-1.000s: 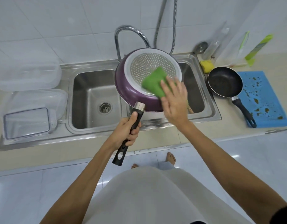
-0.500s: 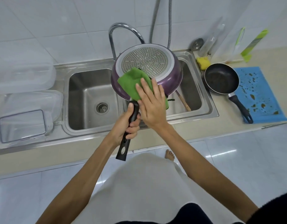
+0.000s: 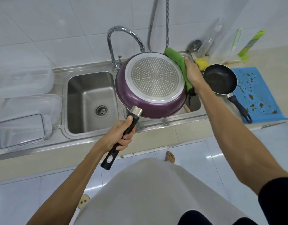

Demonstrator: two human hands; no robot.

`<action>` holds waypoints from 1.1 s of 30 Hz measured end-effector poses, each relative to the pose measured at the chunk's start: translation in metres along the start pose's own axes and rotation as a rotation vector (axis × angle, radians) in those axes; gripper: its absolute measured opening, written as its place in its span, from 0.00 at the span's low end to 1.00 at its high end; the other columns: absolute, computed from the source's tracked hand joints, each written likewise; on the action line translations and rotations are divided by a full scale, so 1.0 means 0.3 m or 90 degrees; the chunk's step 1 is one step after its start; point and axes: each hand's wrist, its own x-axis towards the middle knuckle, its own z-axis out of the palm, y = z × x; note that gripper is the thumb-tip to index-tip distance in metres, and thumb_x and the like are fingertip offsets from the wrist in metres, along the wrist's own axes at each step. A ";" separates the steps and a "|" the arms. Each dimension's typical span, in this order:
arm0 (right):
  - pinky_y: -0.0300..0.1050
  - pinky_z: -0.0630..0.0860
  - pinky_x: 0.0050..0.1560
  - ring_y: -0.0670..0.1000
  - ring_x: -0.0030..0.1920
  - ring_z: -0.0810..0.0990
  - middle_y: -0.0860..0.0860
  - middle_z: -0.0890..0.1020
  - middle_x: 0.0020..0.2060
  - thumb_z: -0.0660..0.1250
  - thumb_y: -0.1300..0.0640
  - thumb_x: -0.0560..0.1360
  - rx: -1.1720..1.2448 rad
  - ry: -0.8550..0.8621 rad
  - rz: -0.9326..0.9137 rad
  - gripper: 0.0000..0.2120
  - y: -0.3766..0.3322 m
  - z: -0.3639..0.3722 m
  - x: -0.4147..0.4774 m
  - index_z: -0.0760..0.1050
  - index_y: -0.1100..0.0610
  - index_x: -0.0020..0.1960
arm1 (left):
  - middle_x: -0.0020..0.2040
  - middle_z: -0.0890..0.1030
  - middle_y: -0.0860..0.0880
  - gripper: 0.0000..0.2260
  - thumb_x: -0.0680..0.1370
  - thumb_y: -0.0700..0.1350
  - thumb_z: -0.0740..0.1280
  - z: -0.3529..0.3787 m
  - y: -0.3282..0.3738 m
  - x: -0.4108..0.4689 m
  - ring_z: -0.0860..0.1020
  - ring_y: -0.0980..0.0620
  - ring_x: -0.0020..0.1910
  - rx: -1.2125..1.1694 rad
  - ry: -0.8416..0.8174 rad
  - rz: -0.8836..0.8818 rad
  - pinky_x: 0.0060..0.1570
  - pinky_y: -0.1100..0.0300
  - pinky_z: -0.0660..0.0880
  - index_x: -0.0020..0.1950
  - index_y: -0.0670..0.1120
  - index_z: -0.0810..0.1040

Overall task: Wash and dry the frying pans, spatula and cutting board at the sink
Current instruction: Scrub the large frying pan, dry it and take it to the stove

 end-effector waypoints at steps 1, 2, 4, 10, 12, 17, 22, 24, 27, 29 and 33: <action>0.44 0.68 0.68 0.50 0.64 0.76 0.51 0.79 0.65 0.50 0.41 0.84 -0.013 -0.012 -0.003 0.25 -0.016 -0.002 0.020 0.76 0.52 0.69 | 0.28 0.61 0.48 0.23 0.80 0.63 0.58 -0.006 0.011 -0.004 0.59 0.56 0.19 0.037 0.002 -0.001 0.17 0.68 0.59 0.38 0.45 0.71; 0.45 0.66 0.71 0.48 0.66 0.74 0.49 0.77 0.67 0.50 0.37 0.83 -0.026 -0.019 -0.012 0.28 -0.027 0.000 0.043 0.75 0.51 0.71 | 0.28 0.62 0.48 0.23 0.80 0.63 0.59 -0.012 0.022 -0.006 0.59 0.56 0.19 0.076 0.008 -0.002 0.17 0.68 0.59 0.39 0.44 0.72; 0.50 0.64 0.75 0.49 0.70 0.72 0.49 0.76 0.70 0.51 0.31 0.79 -0.066 -0.021 -0.044 0.33 -0.042 0.015 0.086 0.74 0.50 0.72 | 0.28 0.64 0.48 0.23 0.81 0.62 0.59 -0.019 0.042 -0.004 0.60 0.54 0.20 0.162 0.023 -0.010 0.18 0.67 0.60 0.42 0.43 0.71; 0.55 0.63 0.75 0.52 0.73 0.69 0.53 0.72 0.73 0.58 0.42 0.83 -0.168 0.083 -0.334 0.25 -0.130 0.132 0.039 0.70 0.53 0.75 | 0.29 0.68 0.50 0.18 0.83 0.56 0.61 0.017 0.069 0.039 0.63 0.54 0.22 0.351 0.120 0.003 0.21 0.63 0.61 0.45 0.42 0.72; 0.62 0.63 0.74 0.57 0.74 0.68 0.55 0.73 0.72 0.61 0.45 0.82 -0.213 0.104 -0.489 0.23 -0.127 0.201 -0.008 0.74 0.55 0.72 | 0.30 0.69 0.49 0.20 0.82 0.56 0.61 0.028 0.089 0.063 0.65 0.52 0.24 0.399 0.141 0.030 0.21 0.60 0.63 0.47 0.38 0.73; 0.65 0.59 0.75 0.61 0.73 0.70 0.50 0.80 0.65 0.64 0.45 0.82 -0.450 0.121 -0.840 0.15 -0.061 0.283 -0.126 0.82 0.52 0.61 | 0.33 0.76 0.44 0.21 0.83 0.55 0.62 0.026 0.122 0.104 0.71 0.51 0.23 0.579 0.174 0.115 0.23 0.60 0.70 0.50 0.36 0.78; 0.57 0.69 0.68 0.56 0.64 0.76 0.55 0.81 0.62 0.60 0.46 0.84 -0.281 0.215 -0.540 0.19 -0.113 0.133 0.013 0.79 0.57 0.64 | 0.35 0.76 0.50 0.22 0.81 0.62 0.59 -0.017 0.068 0.121 0.75 0.55 0.32 0.748 0.166 0.133 0.34 0.58 0.69 0.54 0.45 0.79; 0.53 0.72 0.65 0.51 0.60 0.77 0.53 0.82 0.59 0.59 0.46 0.84 -0.183 0.178 -0.422 0.19 -0.121 0.045 0.056 0.79 0.58 0.64 | 0.38 0.77 0.48 0.23 0.80 0.64 0.58 -0.039 0.054 0.122 0.75 0.53 0.35 0.776 0.184 0.135 0.35 0.57 0.69 0.56 0.45 0.78; 0.51 0.73 0.62 0.49 0.57 0.78 0.50 0.82 0.54 0.58 0.46 0.84 -0.163 0.140 -0.391 0.20 -0.097 -0.032 0.069 0.79 0.59 0.62 | 0.40 0.81 0.44 0.21 0.81 0.60 0.61 -0.054 0.059 0.114 0.78 0.45 0.37 0.837 0.223 0.179 0.38 0.50 0.74 0.53 0.43 0.78; 0.53 0.74 0.59 0.51 0.54 0.79 0.51 0.82 0.51 0.58 0.46 0.85 -0.161 0.147 -0.394 0.20 -0.078 -0.051 0.063 0.78 0.60 0.60 | 0.38 0.80 0.44 0.18 0.81 0.56 0.64 -0.061 0.053 0.105 0.77 0.44 0.36 0.867 0.261 0.204 0.34 0.54 0.69 0.53 0.41 0.79; 0.48 0.74 0.52 0.50 0.49 0.79 0.48 0.80 0.47 0.59 0.48 0.85 -0.138 0.165 -0.406 0.18 -0.016 -0.074 0.004 0.78 0.61 0.57 | 0.35 0.77 0.49 0.12 0.78 0.52 0.70 -0.098 0.005 0.066 0.75 0.47 0.33 0.825 0.359 0.166 0.30 0.57 0.64 0.50 0.43 0.81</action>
